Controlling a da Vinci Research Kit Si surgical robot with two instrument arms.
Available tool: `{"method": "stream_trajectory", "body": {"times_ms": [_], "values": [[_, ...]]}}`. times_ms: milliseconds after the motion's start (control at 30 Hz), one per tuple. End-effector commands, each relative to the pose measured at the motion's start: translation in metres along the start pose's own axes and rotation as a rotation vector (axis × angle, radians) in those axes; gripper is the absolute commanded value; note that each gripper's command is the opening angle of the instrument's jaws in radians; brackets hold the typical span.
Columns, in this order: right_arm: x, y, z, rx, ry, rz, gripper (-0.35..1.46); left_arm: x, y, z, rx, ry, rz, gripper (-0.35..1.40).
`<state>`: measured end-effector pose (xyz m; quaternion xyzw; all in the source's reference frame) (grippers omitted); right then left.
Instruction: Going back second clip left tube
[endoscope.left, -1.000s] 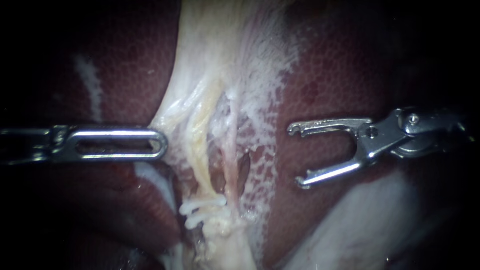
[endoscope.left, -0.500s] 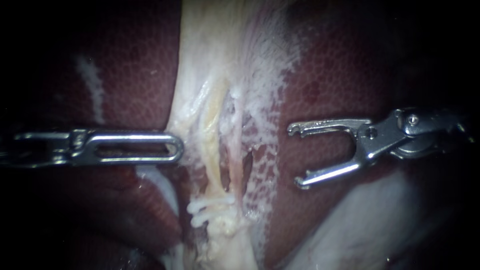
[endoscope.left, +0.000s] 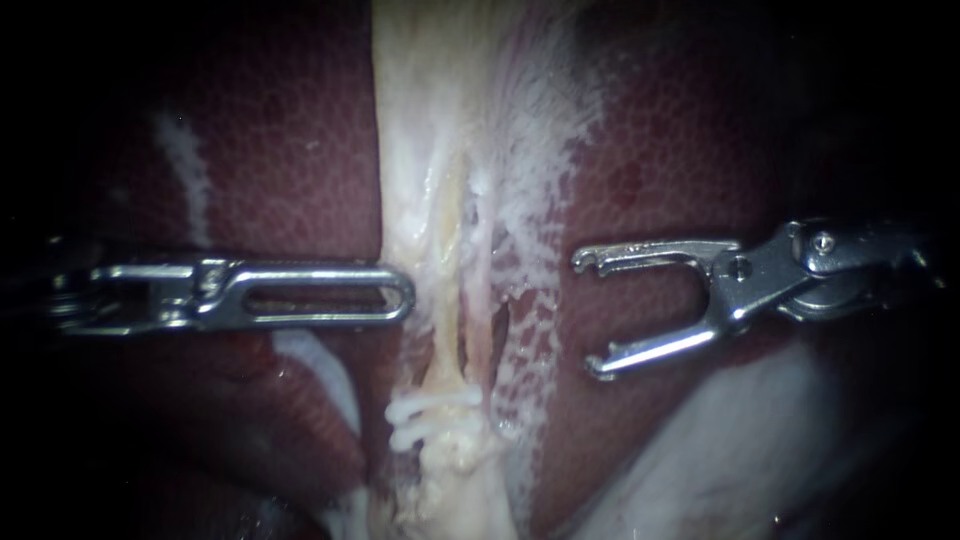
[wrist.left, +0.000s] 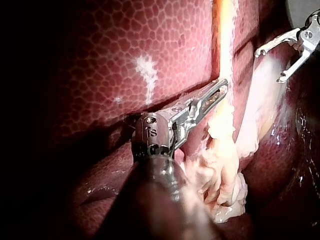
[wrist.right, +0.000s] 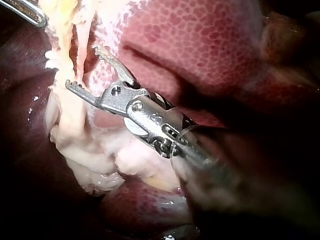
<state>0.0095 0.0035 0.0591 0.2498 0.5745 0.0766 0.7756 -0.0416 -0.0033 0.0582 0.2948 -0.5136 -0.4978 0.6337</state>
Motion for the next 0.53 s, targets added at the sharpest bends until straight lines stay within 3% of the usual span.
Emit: {"method": "stream_trajectory", "body": {"times_ms": [33, 533], "values": [[0.0000, 0.0000, 0.0000, 0.000, 0.000, 0.000, 0.60, 0.0000, 0.0000, 0.0000, 0.001, 0.001, 0.000, -0.35], [0.0000, 0.0000, -0.0001, 0.000, 0.000, 0.000, 0.60, 0.0001, 0.0000, 0.0001, 0.000, 0.003, 0.001, -0.35]]}}
